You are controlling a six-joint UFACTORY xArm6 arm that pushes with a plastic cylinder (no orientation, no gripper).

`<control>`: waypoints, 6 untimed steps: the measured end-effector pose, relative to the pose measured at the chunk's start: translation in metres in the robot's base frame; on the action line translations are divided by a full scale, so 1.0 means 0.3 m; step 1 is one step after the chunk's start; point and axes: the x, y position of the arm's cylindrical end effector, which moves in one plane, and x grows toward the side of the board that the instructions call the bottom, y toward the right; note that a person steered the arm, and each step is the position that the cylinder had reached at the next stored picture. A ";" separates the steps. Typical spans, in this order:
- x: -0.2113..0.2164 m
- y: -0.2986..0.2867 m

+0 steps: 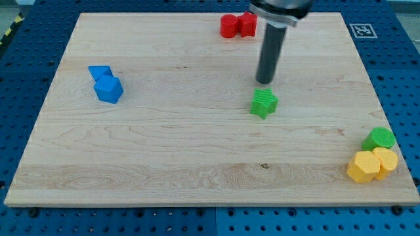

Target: Push the green star into the green circle

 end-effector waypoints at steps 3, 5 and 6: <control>0.243 0.038; 0.402 0.294; 0.407 0.337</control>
